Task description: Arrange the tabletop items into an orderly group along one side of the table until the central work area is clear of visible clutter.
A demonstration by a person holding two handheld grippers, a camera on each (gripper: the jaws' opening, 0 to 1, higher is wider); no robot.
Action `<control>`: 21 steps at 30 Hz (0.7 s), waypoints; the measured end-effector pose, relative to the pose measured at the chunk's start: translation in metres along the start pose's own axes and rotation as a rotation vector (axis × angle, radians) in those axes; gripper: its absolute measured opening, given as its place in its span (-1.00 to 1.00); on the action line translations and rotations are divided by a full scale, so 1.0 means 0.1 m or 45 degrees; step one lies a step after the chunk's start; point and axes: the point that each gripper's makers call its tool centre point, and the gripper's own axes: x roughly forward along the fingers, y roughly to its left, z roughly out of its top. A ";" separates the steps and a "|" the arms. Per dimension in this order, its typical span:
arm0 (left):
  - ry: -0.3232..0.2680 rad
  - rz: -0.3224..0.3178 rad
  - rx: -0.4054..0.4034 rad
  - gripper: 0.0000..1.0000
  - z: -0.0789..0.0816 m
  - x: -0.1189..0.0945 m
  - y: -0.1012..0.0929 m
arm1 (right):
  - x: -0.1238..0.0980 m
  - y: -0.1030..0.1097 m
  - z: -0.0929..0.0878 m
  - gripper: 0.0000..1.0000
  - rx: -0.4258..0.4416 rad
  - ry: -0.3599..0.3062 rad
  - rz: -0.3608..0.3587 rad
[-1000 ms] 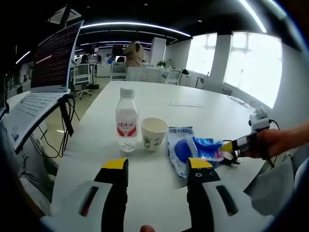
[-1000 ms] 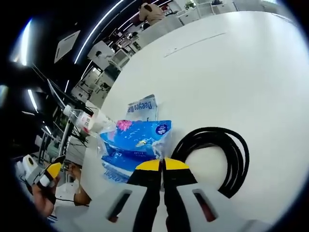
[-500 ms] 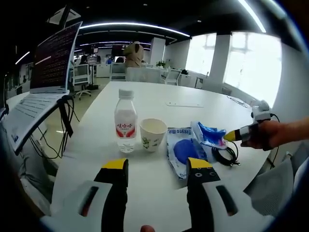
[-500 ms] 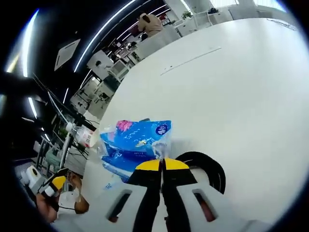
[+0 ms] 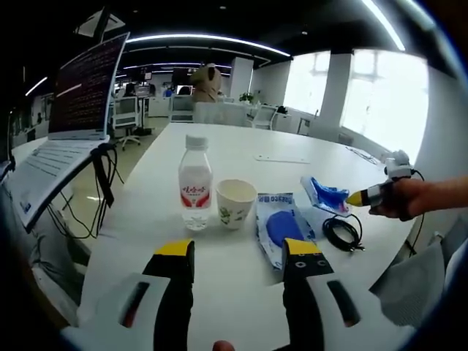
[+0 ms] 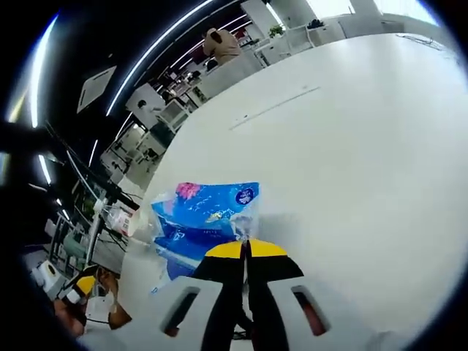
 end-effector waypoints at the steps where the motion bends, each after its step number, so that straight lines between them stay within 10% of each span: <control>1: 0.000 0.000 0.000 -0.05 0.00 0.00 0.00 | 0.00 -0.01 0.01 -1.00 0.001 -0.002 -0.003; 21: 0.002 0.013 0.000 -0.05 0.00 -0.04 0.04 | -0.08 -0.37 0.32 -1.00 -0.039 -0.025 -0.073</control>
